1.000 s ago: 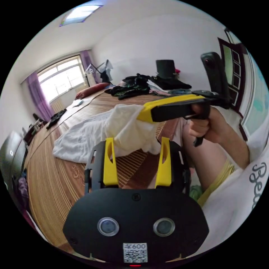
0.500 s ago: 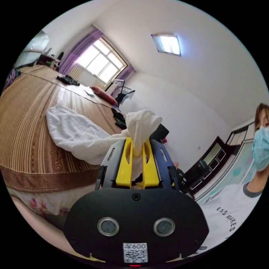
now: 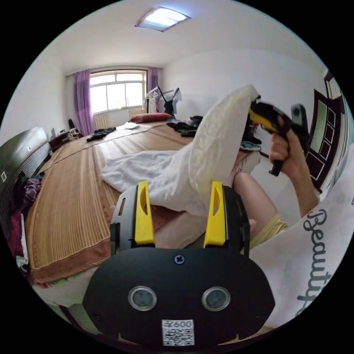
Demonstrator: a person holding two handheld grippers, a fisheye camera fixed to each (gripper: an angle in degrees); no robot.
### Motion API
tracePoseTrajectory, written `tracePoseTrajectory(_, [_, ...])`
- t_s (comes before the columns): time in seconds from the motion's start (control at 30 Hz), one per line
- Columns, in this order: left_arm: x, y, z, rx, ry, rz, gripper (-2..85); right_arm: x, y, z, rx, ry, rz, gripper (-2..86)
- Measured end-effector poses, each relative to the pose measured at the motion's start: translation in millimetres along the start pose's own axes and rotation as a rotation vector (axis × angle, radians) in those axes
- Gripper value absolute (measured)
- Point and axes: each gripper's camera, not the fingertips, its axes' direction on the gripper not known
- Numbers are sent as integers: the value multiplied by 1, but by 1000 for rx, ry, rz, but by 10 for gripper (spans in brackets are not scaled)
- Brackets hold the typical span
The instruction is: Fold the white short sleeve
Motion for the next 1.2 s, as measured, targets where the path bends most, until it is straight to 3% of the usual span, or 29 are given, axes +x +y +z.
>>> tracePoseTrajectory(0.1, [33,-11,65,-134,152,-48,251,-2,-23,-27,91,19,11,-8])
tracePoseTrajectory(0.17, [54,-7,85,-109,193,-118,254,-1,-38,-44,137,-12,8,-8])
tracePoseTrajectory(0.3, [99,6,89,91,119,-325,245,-6,-69,-77,197,-40,-18,-8])
tracePoseTrajectory(0.43, [126,-45,87,101,60,-247,225,-23,-93,-93,220,-62,-67,-8])
tracePoseTrajectory(0.47, [124,-49,81,136,51,-249,216,-26,-96,-95,221,-53,-82,-8])
tracePoseTrajectory(0.53, [106,-56,43,351,-3,-248,76,-37,-110,-108,230,27,-146,-8])
tracePoseTrajectory(0.6, [77,-57,14,434,-106,-367,34,-39,-121,-118,226,56,-162,-8])
tracePoseTrajectory(0.67, [50,-62,-12,487,-158,-439,22,-37,-136,-116,166,-20,-169,-8])
tracePoseTrajectory(0.77, [31,-80,-84,697,-406,-481,12,-46,-156,-97,82,-229,-166,-8])
tracePoseTrajectory(0.83, [35,-123,-156,896,-563,-440,8,-72,-164,-93,123,-418,-228,-8])
tracePoseTrajectory(0.9, [42,-175,-199,984,-600,-345,7,-96,-171,-99,178,-520,-318,-8])
tracePoseTrajectory(1.0, [81,-272,-225,1103,-683,-144,6,-117,-189,-109,256,-527,-401,-8])
tracePoseTrajectory(1.1, [113,-394,-176,1003,-725,15,7,-105,-206,-106,331,-375,-400,-8])
tracePoseTrajectory(1.2, [102,-511,-64,753,-573,88,10,-58,-233,-90,332,-296,-284,-8])
